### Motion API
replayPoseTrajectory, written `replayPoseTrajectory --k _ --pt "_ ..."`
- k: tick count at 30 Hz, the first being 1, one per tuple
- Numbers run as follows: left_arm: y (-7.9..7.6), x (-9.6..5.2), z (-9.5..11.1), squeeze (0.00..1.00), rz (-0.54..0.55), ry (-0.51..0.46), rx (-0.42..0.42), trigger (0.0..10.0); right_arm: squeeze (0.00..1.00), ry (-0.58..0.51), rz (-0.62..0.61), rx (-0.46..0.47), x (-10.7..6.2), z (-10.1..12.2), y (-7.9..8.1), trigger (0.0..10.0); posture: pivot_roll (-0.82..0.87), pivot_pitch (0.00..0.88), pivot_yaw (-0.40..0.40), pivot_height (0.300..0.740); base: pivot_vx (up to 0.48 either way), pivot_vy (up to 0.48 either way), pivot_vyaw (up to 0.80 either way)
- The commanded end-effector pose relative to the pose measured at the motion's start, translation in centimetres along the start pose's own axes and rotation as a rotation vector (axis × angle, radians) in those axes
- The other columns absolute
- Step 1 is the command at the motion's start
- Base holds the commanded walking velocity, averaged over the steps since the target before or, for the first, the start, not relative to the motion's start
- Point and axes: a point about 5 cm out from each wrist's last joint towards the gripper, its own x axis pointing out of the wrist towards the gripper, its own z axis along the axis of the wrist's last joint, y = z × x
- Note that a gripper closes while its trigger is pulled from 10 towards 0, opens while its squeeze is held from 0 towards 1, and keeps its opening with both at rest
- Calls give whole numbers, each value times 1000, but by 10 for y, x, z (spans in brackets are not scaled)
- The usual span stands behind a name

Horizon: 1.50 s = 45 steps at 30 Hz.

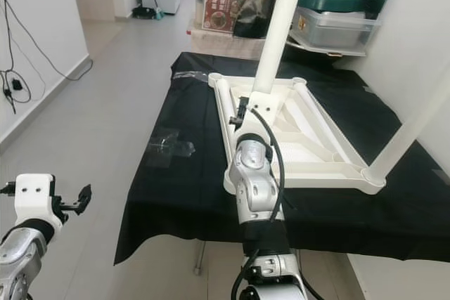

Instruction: Building children table

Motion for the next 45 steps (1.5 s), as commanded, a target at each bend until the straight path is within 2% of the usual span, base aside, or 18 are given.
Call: replayPoseTrajectory --k 1,5,6,12,13,16,17,18,19,21,26,29,32,36,38,42,43,45 --pt "0 2 -2 0 -5 10 11 10000 0 215 -69 8 -3 -44 -19 10000 103 0 -47 740 0 0 0" --pt "0 2 -2 0 -7 10 12 10000 0 209 -69 12 -3 -42 -19 10000 103 0 -47 740 0 0 0" --pt "0 3 -1 0 -9 10 14 10000 1000 192 -60 36 -2 -38 -18 10000 103 0 -46 740 0 0 0" --pt "1 2 -1 0 -9 10 17 10000 1000 133 -11 41 -3 -21 -13 10000 106 0 -45 740 0 0 0" --pt "1 2 -1 0 -10 10 18 10000 55 72 38 34 -3 -6 -9 10000 104 0 -43 740 0 0 0" --pt "2 2 -1 0 -10 10 20 10000 0 20 79 36 -3 10 -6 10000 104 0 -43 740 0 0 0" --pt "3 2 -1 0 -11 10 24 10000 0 -84 158 31 -1 43 -5 10000 98 0 -39 740 0 0 0" --pt "3 2 -1 0 -11 10 24 10000 0 -84 158 31 -1 43 -5 10000 98 0 -39 740 0 0 0" --pt "3 3 -1 0 -14 10 26 10000 0 -117 201 25 0 56 -6 10000 95 0 -38 740 0 0 0" --pt "3 3 -1 0 -15 10 28 10000 0 -136 229 18 1 64 -6 10000 95 0 -38 740 0 0 0" --pt "2 5 0 0 -27 8 34 10000 0 -192 448 -27 6 93 -3 10000 86 0 -30 740 0 0 0" --pt "1 5 0 0 -31 8 36 10000 0 -197 499 -48 7 96 -2 10000 86 0 -31 740 0 0 0" --pt "1 7 1 0 -34 7 41 10000 0 -160 647 -159 20 96 -6 10000 87 0 -35 740 0 0 0" --pt "2 8 1 0 -35 7 45 10000 0 -122 739 -206 29 95 -9 10000 90 0 -38 740 0 0 0" --pt "2 8 0 0 -37 8 48 10000 0 -97 837 -262 36 95 -12 10000 95 0 -44 740 0 0 0" --pt "2 8 0 0 -37 8 50 10000 0 -79 910 -316 40 96 -14 10000 96 0 -46 740 0 0 0" --pt "3 8 0 0 -32 8 51 10000 0 -52 900 -366 49 98 -16 0 101 0 -51 740 0 0 0" --pt "4 7 0 0 -31 8 52 10000 0 -46 892 -377 51 98 -17 0 101 0 -51 740 0 0 0"
